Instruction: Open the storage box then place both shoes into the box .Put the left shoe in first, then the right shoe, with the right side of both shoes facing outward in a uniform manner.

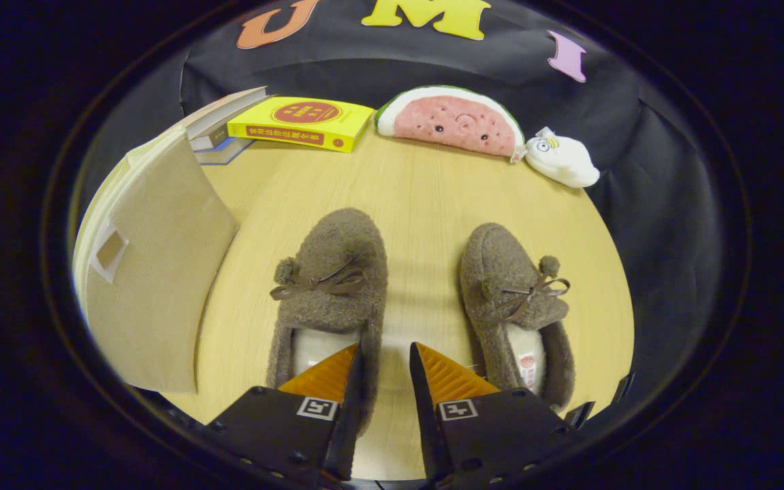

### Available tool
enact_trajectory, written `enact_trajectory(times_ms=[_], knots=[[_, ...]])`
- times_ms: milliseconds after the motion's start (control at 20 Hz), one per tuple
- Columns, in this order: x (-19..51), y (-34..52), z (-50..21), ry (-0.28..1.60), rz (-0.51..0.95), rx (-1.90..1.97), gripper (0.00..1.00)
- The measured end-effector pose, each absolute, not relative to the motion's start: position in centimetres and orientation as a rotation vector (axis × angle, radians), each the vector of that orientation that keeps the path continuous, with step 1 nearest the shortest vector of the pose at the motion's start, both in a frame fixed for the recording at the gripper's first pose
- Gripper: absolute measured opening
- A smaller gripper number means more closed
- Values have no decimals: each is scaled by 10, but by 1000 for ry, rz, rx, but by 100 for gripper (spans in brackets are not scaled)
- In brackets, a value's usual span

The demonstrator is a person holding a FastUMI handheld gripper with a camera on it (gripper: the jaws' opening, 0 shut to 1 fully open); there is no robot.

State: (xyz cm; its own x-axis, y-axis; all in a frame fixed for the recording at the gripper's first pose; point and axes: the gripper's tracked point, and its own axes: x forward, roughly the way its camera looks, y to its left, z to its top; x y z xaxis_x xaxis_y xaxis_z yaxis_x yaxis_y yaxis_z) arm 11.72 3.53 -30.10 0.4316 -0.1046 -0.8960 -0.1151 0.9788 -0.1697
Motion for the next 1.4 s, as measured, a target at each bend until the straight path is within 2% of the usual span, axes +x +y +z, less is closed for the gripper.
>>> enact_trajectory(times_ms=[50,100,150,300,750,1400], knots=[[116,39,-305,1150,30,-201,36],[116,42,-306,1167,39,-176,20],[117,42,-306,1172,35,-155,11],[116,42,-309,1220,19,-54,1],[103,51,-267,1294,42,175,1],[75,166,-123,1152,238,270,1]])
